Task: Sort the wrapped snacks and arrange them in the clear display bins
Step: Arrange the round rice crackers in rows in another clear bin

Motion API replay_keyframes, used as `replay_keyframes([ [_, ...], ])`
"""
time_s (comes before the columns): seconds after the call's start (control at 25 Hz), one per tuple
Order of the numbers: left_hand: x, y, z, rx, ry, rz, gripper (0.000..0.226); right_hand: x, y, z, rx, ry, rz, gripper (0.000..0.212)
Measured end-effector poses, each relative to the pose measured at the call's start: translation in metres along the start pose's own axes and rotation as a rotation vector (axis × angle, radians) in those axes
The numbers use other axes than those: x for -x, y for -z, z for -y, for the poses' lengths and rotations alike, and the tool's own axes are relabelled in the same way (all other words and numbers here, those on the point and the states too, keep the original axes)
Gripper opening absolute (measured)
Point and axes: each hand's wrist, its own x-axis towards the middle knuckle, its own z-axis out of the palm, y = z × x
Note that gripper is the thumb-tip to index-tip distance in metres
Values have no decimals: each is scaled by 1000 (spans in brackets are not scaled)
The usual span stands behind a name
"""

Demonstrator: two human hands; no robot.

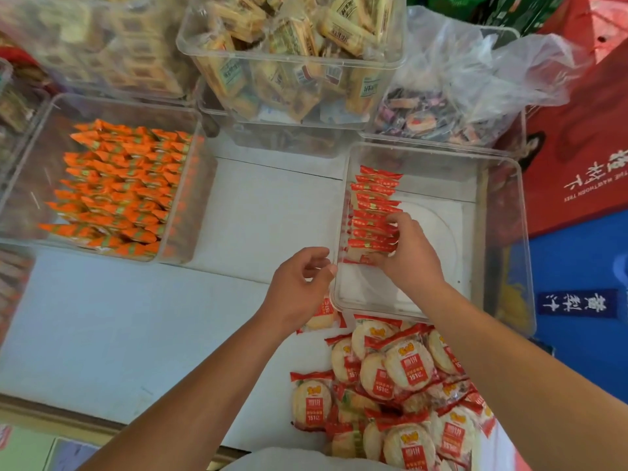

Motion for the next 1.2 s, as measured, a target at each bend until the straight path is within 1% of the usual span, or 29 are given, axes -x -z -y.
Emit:
replay_keyframes([
  [0.12,2,2,24,-56,19,-50,30,3,4,0,-108,-57,3,72],
  [0.2,6,2,56,-275,15,-42,35,7,8,-2,-141,-71,-7,75],
  [0.28,12,-2,86,-529,2,58,52,12,14,-2,-123,-93,-24,82],
  [0.36,14,-8,105,-650,-50,106,69,21,22,-2,-76,-106,-54,85],
  [0.44,14,-13,112,-716,-120,64,73,36,30,0,-52,-87,-100,72],
  [0.52,16,-14,112,-762,-178,7,71,56,35,4,-48,-37,-145,49],
  [0.56,19,-14,111,-755,-186,-9,68,67,37,6,-43,-11,-164,41],
  [0.64,29,-10,104,-649,-134,-13,50,92,37,12,-40,37,-198,31],
  [0.72,46,-3,96,-515,-71,-28,28,121,32,17,-73,106,-211,27],
  [0.8,68,6,88,-376,-48,-66,19,152,20,19,-144,192,-166,27],
  [0.88,98,15,75,-203,-49,-60,23,182,4,19,-190,304,-59,33],
  [0.96,132,23,56,-63,-77,13,39,207,-15,13,-153,411,43,47],
  [1.0,146,25,46,-17,-87,66,47,217,-21,11,-147,427,86,52],
  [1.04,159,24,38,23,-95,117,52,226,-25,9,-154,413,123,54],
  [1.12,177,20,29,115,-95,176,53,242,-26,3,-226,327,178,48],
  [1.2,181,13,37,203,-57,142,46,257,-22,-6,-316,205,181,37],
])
